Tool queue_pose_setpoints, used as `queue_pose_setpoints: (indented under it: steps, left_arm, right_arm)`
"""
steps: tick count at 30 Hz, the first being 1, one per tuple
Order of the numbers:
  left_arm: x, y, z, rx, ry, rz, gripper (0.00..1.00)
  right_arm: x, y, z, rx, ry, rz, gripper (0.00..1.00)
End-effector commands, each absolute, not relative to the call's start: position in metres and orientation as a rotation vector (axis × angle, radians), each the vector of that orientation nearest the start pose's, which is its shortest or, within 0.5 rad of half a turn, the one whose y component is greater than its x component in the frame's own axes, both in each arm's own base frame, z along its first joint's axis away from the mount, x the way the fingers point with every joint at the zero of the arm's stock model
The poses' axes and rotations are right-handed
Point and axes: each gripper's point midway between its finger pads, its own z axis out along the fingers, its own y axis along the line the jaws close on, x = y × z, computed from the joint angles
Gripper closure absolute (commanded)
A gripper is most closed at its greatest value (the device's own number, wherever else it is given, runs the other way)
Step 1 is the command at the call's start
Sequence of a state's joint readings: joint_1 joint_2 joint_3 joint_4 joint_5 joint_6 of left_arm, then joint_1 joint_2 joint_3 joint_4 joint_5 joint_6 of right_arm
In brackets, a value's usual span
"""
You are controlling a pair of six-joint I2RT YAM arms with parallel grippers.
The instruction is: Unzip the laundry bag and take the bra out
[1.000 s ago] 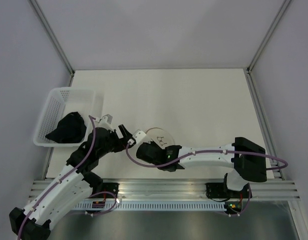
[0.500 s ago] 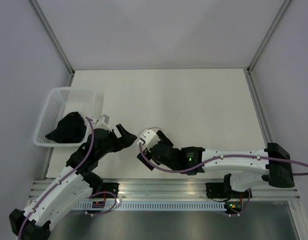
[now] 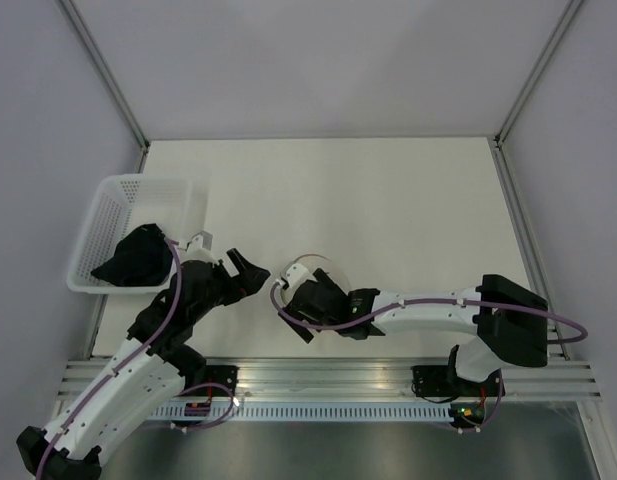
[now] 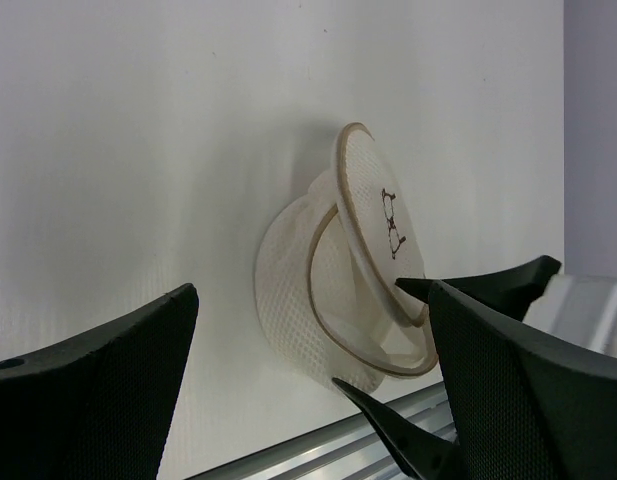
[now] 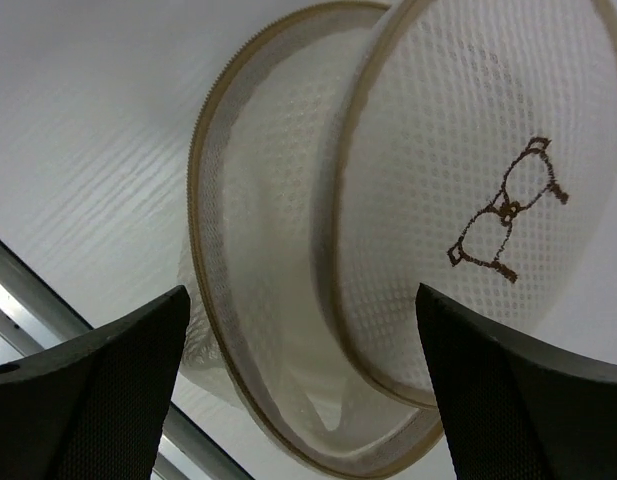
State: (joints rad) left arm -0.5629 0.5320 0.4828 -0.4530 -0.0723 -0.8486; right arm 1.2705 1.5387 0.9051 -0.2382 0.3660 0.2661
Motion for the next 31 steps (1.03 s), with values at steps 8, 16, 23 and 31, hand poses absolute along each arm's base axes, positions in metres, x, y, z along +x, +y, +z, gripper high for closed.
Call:
queue_pose_setpoints:
  steps: [8,16,23,31]
  left_arm:
    - [0.198,-0.144,0.151,-0.396,2.133,-0.769,0.00]
    - [0.196,-0.154,0.154,-0.305,2.139,-0.811,0.00]
    - [0.194,-0.165,0.159,-0.213,2.131,-0.867,0.00]
    - [0.192,-0.169,0.160,-0.191,2.129,-0.892,0.00]
  right_arm:
    - [0.154,0.349,0.076,-0.942,2.195,0.452,0.02]
    - [0.174,0.322,0.164,-0.657,2.060,0.471,0.02]
    - [0.193,0.281,0.221,-0.421,1.961,0.403,0.02]
    - [0.186,0.277,0.233,-0.408,1.935,0.486,0.02]
